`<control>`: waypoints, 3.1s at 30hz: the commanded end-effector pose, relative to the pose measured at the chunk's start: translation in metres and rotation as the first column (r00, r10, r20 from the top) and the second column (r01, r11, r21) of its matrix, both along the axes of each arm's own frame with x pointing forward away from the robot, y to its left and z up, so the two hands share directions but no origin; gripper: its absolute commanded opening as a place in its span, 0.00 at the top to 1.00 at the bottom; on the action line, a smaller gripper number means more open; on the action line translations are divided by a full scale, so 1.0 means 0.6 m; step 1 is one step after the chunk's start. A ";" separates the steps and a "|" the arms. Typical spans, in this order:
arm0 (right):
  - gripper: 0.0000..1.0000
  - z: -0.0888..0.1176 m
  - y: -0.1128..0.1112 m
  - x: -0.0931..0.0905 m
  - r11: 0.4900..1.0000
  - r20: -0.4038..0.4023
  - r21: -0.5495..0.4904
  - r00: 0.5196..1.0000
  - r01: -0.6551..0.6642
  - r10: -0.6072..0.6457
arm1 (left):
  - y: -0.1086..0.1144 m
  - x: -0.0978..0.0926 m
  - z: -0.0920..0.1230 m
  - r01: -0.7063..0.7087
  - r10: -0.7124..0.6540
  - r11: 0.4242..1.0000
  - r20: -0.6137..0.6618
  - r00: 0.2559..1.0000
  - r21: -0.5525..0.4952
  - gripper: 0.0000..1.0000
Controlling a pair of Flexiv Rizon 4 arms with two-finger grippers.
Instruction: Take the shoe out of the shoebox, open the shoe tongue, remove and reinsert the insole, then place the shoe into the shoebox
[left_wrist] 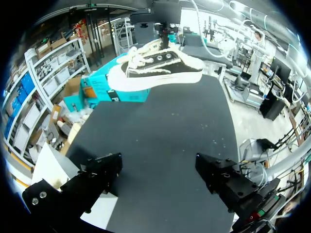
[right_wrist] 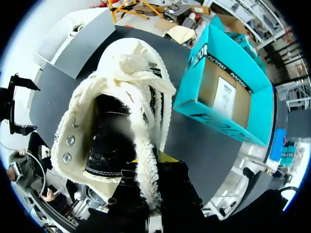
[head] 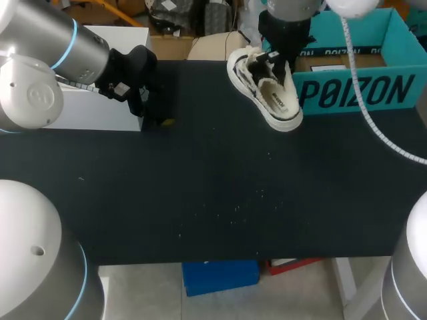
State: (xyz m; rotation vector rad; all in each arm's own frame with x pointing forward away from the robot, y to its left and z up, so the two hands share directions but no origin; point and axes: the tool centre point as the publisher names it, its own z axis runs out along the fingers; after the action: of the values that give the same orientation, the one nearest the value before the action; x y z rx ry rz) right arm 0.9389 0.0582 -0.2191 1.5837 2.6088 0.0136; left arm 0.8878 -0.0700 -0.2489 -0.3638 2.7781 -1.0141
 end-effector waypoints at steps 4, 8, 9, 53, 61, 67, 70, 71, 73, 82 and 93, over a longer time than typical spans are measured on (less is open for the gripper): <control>1.00 0.056 -0.005 -0.007 0.736 -0.088 -0.077 0.740 -0.672 0.666 | 0.000 -0.002 0.000 -0.003 0.003 1.000 0.001 1.000 0.002 0.00; 1.00 0.056 -0.005 -0.007 0.736 -0.088 -0.077 0.740 -0.672 0.666 | 0.000 -0.002 0.000 -0.003 0.003 1.000 0.001 1.000 0.002 0.00; 1.00 0.056 -0.005 -0.007 0.736 -0.088 -0.077 0.740 -0.672 0.666 | 0.000 -0.002 0.000 -0.003 0.003 1.000 0.001 1.000 0.002 0.00; 1.00 0.057 -0.283 0.342 0.610 -0.065 -0.190 0.630 -0.769 0.774 | 0.000 -0.002 0.000 -0.003 0.003 1.000 0.001 1.000 0.002 0.00; 1.00 0.018 -0.355 0.372 0.665 -0.091 -0.150 0.680 -0.731 0.727 | 0.000 -0.002 0.000 -0.003 0.003 1.000 0.001 1.000 0.002 0.00; 1.00 0.007 -0.384 0.382 0.639 -0.045 -0.115 0.647 -0.760 0.761 | 0.000 -0.002 0.000 -0.003 0.003 1.000 0.001 1.000 0.002 0.00; 1.00 0.002 -0.395 0.385 0.621 -0.046 -0.110 0.628 -0.776 0.776 | 0.000 -0.002 0.000 -0.003 0.003 1.000 0.001 1.000 0.002 0.00; 1.00 0.000 -0.398 0.387 0.622 -0.049 -0.110 0.629 -0.776 0.776 | 0.000 -0.002 0.000 -0.003 0.003 1.000 0.001 1.000 0.002 0.00; 1.00 -0.005 -0.401 0.389 0.618 -0.065 -0.108 0.626 -0.779 0.777 | 0.000 -0.002 0.000 -0.003 0.003 1.000 0.001 1.000 0.002 0.00; 1.00 -0.038 -0.404 0.392 0.616 -0.097 -0.085 0.622 -0.783 0.777 | 0.000 -0.002 0.000 -0.003 0.003 1.000 0.001 1.000 0.002 0.00; 1.00 -0.082 -0.395 0.389 0.626 -0.102 -0.047 0.627 -0.778 0.772 | 0.000 -0.002 0.000 -0.003 0.003 1.000 0.001 1.000 0.002 0.00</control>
State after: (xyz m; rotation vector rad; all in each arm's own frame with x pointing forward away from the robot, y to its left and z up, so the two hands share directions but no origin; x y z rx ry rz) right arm 1.1651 -0.1791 -0.2618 0.2980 3.0540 -0.1020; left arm 0.8878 -0.0700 -0.2489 -0.3638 2.7780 -1.0142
